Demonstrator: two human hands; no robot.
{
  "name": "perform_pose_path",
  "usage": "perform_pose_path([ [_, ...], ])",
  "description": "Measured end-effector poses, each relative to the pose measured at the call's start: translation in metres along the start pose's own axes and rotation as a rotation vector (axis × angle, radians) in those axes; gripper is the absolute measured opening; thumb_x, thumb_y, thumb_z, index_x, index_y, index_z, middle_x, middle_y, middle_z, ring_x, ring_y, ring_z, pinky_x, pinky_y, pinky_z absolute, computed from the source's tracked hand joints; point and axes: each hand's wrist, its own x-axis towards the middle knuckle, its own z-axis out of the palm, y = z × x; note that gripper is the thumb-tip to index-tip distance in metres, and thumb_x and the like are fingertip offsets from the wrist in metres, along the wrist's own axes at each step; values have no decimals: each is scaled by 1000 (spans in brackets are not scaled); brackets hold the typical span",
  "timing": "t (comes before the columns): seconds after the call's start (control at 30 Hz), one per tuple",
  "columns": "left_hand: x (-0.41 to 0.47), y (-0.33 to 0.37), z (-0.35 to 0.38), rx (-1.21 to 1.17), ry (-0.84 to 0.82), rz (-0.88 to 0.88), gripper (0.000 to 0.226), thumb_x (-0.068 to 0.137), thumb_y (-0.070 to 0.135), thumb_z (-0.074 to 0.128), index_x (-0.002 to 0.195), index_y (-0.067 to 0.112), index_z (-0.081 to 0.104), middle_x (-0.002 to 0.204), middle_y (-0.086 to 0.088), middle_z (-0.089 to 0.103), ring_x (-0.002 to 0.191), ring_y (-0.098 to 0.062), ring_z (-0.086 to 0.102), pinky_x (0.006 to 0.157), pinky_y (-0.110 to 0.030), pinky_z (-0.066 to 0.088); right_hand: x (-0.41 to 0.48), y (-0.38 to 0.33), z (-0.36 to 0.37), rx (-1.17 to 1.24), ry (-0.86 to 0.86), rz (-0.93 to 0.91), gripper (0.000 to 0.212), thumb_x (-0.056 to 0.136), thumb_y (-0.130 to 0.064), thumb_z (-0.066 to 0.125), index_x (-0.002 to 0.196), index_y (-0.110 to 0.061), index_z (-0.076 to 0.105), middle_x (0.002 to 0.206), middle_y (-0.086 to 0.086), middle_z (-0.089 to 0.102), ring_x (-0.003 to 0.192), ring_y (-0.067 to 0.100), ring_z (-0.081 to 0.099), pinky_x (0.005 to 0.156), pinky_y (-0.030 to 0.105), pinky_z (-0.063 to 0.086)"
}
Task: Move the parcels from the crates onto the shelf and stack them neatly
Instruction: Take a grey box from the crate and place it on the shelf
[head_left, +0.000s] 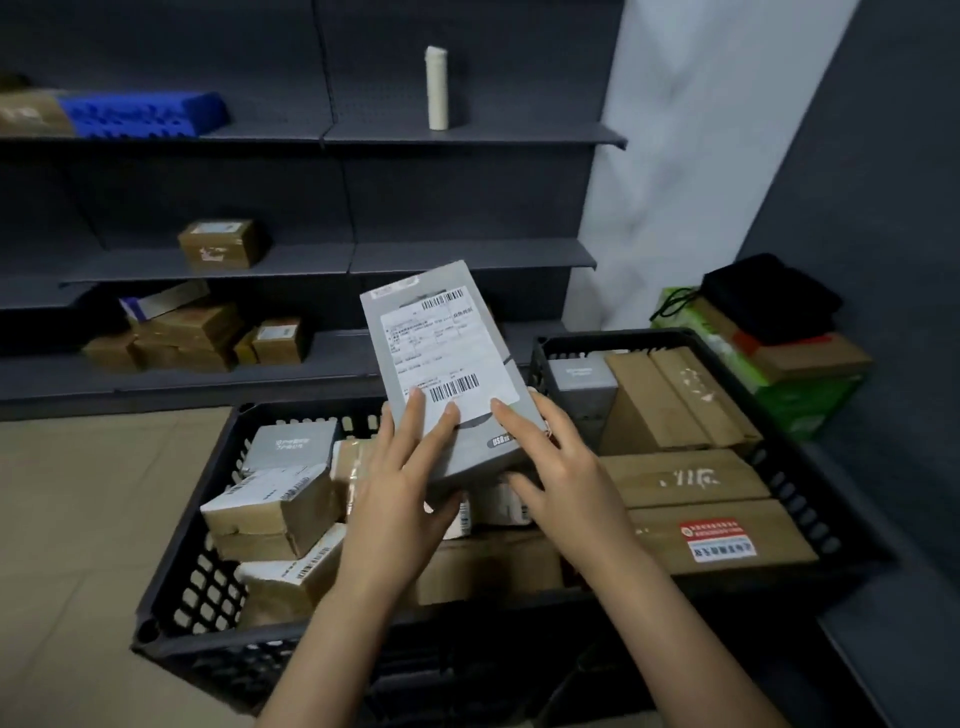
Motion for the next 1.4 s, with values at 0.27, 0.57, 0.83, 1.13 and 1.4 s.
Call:
perform_pose_path([
  [0.27, -1, 139, 37, -173, -44, 335, 93, 74, 7, 80, 148, 34, 31, 161, 7, 12, 147, -30, 8, 106, -44, 25, -100, 32, -124, -171, 315, 110, 76, 79, 1, 71, 143, -28, 42, 150, 12, 35, 129, 33, 47, 89, 50, 53],
  [0.57, -37, 327, 109, -501, -198, 765, 87, 72, 8, 81, 146, 24, 38, 160, 2, 17, 148, -30, 11, 116, -20, 9, -261, 45, -270, -531, 639, 377, 68, 81, -5, 75, 141, -23, 48, 147, 13, 39, 131, 27, 46, 95, 46, 52],
  [0.83, -104, 465, 135, -811, -411, 1102, 84, 76, 11, 79, 147, 27, 37, 160, 8, 15, 148, -24, 7, 104, -35, 29, -387, 1, -338, -875, 831, 718, 67, 83, -6, 71, 143, -24, 45, 150, 12, 36, 131, 29, 46, 87, 45, 55],
  [1.13, -203, 535, 132, -1062, -660, 1378, 82, 77, 9, 77, 146, 27, 38, 160, 9, 16, 149, -21, 6, 108, -38, 26, -484, -78, -333, -1151, 980, 1040, 68, 84, -8, 72, 143, -27, 43, 149, 10, 37, 131, 26, 45, 88, 41, 54],
  [1.4, -294, 574, 111, -1124, -769, 1480, 83, 77, 8, 77, 147, 30, 37, 160, 13, 14, 149, -20, 3, 104, -42, 30, -565, -131, -333, -1227, 1050, 1171, 71, 84, -10, 73, 144, -31, 40, 151, 7, 34, 136, 23, 41, 93, 36, 50],
])
